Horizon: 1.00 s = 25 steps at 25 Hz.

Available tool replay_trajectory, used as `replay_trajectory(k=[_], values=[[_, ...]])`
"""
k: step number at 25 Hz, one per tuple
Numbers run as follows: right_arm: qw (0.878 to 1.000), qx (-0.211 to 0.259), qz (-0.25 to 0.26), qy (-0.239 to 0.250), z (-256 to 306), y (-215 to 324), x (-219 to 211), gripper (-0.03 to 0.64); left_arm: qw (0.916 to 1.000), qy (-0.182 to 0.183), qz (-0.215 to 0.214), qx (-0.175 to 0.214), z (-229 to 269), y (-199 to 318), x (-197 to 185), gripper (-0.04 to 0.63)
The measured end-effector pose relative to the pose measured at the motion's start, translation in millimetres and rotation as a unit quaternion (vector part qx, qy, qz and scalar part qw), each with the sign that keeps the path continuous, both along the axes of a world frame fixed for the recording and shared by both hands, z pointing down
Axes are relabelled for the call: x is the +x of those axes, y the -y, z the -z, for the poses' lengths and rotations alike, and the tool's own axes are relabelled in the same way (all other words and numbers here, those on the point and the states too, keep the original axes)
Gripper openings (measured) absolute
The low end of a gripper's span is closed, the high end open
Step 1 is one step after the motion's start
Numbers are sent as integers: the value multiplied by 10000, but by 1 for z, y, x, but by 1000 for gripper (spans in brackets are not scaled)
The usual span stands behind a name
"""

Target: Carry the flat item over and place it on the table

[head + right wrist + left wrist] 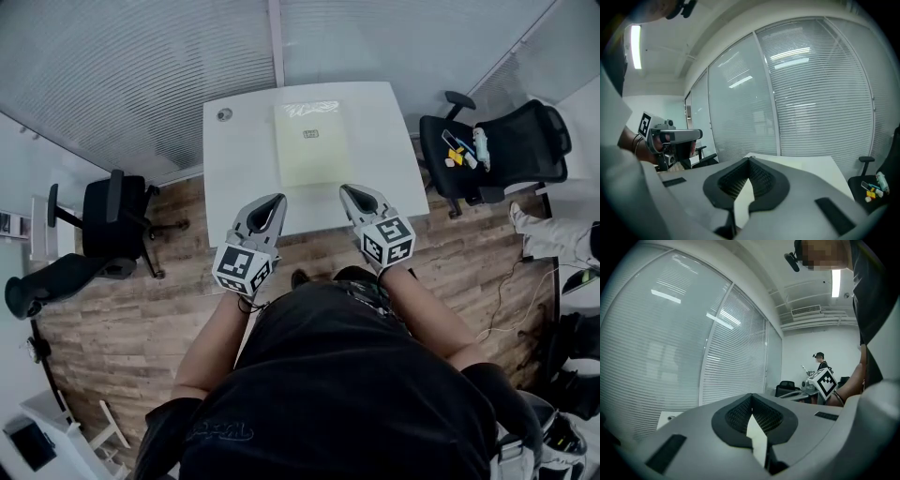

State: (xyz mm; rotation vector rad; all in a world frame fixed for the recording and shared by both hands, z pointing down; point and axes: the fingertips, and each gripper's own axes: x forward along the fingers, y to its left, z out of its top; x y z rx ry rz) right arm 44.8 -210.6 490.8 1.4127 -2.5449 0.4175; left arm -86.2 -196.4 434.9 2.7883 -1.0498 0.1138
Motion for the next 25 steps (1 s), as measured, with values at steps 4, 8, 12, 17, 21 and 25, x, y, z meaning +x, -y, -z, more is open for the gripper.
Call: replay_trajectory(k=[4,8,12,17,21,25], values=[[9998,130,115,27,10,-6,3,21,10000,35,15,47,5,-5,9,12],[9995,208,215,43,19,-13,15,21,9999,111,69,76,6,-12,25,12],[9988,289,387,28,27,-22,25,21,9998,92,200,13,6,-22,39,14],[9979,326,550,40,29,-39,40,21,9994,165,312,29,6,-41,60,12],[9973,329,646,70,28,-55,56,21,9992,237,310,73,7,-59,80,12],[9966,370,725,83,27,-71,71,21,9988,208,430,39,8,-76,93,12]])
